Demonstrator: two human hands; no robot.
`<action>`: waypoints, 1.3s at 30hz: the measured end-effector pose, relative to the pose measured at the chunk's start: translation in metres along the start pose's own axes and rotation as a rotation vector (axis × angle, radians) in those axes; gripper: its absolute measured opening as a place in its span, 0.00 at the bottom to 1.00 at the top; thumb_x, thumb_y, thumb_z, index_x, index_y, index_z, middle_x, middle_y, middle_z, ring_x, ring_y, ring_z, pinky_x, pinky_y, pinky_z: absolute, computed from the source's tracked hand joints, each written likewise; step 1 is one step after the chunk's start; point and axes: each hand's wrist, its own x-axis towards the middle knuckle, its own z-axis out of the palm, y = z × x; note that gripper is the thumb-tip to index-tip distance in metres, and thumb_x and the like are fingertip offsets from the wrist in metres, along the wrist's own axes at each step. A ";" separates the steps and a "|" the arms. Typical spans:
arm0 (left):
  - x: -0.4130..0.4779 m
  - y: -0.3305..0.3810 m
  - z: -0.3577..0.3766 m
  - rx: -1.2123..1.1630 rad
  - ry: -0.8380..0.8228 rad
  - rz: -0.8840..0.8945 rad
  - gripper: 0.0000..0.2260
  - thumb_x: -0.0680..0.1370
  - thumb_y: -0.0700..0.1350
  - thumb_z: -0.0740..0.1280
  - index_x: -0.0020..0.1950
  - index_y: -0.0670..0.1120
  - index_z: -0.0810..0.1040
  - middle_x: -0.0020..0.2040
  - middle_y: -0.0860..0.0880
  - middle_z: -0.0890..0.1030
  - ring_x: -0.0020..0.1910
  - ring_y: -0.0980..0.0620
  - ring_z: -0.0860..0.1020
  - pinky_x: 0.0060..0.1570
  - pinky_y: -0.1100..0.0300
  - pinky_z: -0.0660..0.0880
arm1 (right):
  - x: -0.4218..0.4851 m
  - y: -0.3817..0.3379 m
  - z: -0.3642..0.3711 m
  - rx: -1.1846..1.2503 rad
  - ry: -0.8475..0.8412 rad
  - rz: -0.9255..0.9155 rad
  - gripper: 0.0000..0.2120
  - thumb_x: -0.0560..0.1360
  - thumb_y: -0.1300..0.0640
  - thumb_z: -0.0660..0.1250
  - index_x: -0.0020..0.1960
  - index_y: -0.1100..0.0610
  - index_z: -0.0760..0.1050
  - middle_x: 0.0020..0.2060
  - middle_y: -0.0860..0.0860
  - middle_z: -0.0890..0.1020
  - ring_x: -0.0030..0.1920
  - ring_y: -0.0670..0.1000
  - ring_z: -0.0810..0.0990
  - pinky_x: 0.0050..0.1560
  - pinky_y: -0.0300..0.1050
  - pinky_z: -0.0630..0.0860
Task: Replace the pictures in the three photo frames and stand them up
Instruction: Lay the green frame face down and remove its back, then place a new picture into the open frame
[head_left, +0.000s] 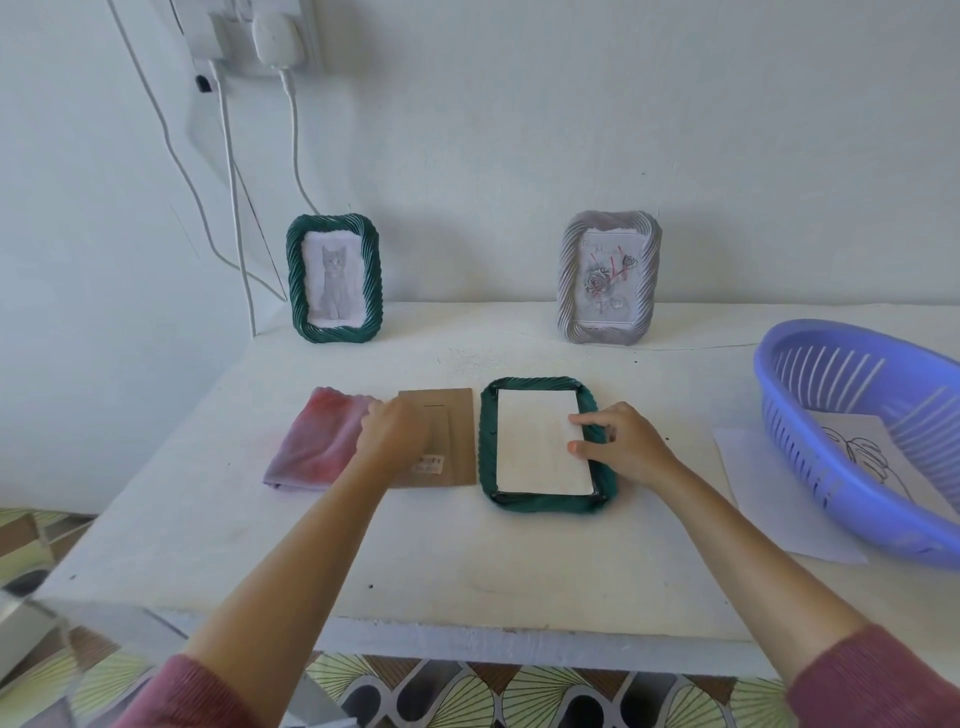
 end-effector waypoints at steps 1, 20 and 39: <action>-0.003 0.005 0.002 0.040 0.015 0.005 0.16 0.78 0.42 0.53 0.58 0.38 0.74 0.56 0.38 0.74 0.54 0.41 0.72 0.48 0.53 0.72 | 0.000 0.000 0.000 0.004 0.001 0.001 0.20 0.70 0.52 0.71 0.62 0.49 0.76 0.49 0.49 0.68 0.48 0.48 0.70 0.52 0.41 0.66; -0.032 0.051 0.053 -0.078 0.160 0.221 0.13 0.74 0.52 0.68 0.54 0.47 0.79 0.57 0.48 0.76 0.58 0.46 0.71 0.58 0.55 0.68 | 0.002 0.002 0.004 -0.015 0.027 -0.012 0.19 0.71 0.50 0.71 0.61 0.47 0.76 0.39 0.38 0.63 0.49 0.49 0.69 0.59 0.51 0.69; -0.074 0.159 0.051 -0.648 -0.073 0.455 0.15 0.77 0.34 0.60 0.60 0.42 0.79 0.49 0.47 0.78 0.46 0.48 0.77 0.42 0.66 0.72 | -0.098 0.006 -0.153 -0.418 0.126 0.484 0.21 0.70 0.48 0.70 0.59 0.57 0.73 0.52 0.55 0.78 0.57 0.57 0.75 0.54 0.48 0.71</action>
